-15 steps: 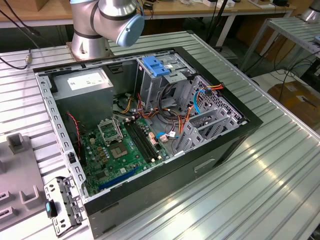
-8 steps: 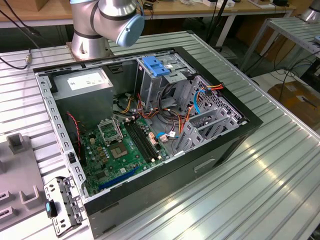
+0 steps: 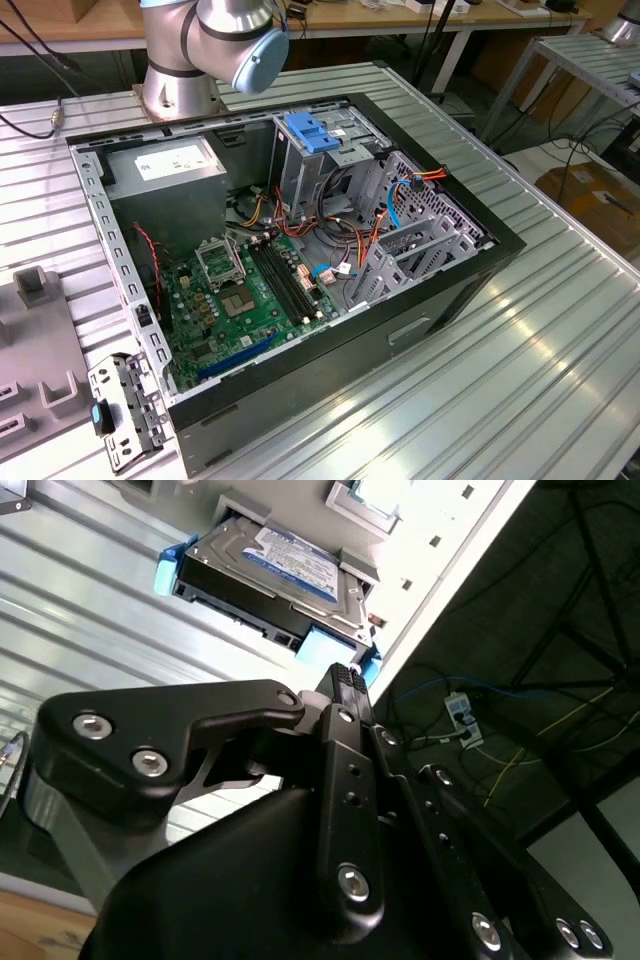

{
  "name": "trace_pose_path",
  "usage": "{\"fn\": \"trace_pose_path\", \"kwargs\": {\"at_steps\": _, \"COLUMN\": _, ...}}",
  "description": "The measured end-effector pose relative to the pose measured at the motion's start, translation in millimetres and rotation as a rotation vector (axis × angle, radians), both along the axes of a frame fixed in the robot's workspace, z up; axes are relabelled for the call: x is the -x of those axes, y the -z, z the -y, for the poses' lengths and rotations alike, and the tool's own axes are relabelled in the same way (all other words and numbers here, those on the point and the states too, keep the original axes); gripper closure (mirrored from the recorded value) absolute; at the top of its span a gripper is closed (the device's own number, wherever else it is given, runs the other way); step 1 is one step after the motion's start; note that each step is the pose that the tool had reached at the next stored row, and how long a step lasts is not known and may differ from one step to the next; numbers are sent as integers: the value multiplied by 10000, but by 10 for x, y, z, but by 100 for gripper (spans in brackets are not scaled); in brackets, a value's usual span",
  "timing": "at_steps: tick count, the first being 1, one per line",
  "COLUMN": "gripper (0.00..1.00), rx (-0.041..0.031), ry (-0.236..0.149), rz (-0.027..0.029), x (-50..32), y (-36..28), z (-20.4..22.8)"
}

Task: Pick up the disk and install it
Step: 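Pick up the disk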

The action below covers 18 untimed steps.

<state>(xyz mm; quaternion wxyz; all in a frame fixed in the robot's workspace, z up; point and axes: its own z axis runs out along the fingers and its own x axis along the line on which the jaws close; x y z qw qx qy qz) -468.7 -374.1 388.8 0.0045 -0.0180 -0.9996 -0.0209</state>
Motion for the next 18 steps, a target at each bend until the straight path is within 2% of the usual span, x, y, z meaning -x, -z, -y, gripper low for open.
{"fn": "trace_pose_path", "kwargs": {"at_steps": 7, "gripper": 89, "rx": 0, "ry": -1102, "rz": 0, "x": 0, "y": 0, "z": 0}}
{"fn": "trace_pose_path", "kwargs": {"at_steps": 11, "gripper": 89, "rx": 0, "ry": -2393, "rz": 1, "x": 0, "y": 0, "z": 0}}
{"fn": "trace_pose_path", "kwargs": {"at_steps": 14, "gripper": 89, "rx": -1, "ry": -3013, "rz": 0, "x": 0, "y": 0, "z": 0}}
{"fn": "trace_pose_path", "kwargs": {"at_steps": 18, "gripper": 89, "rx": -1, "ry": -3284, "rz": 0, "x": 0, "y": 0, "z": 0}}
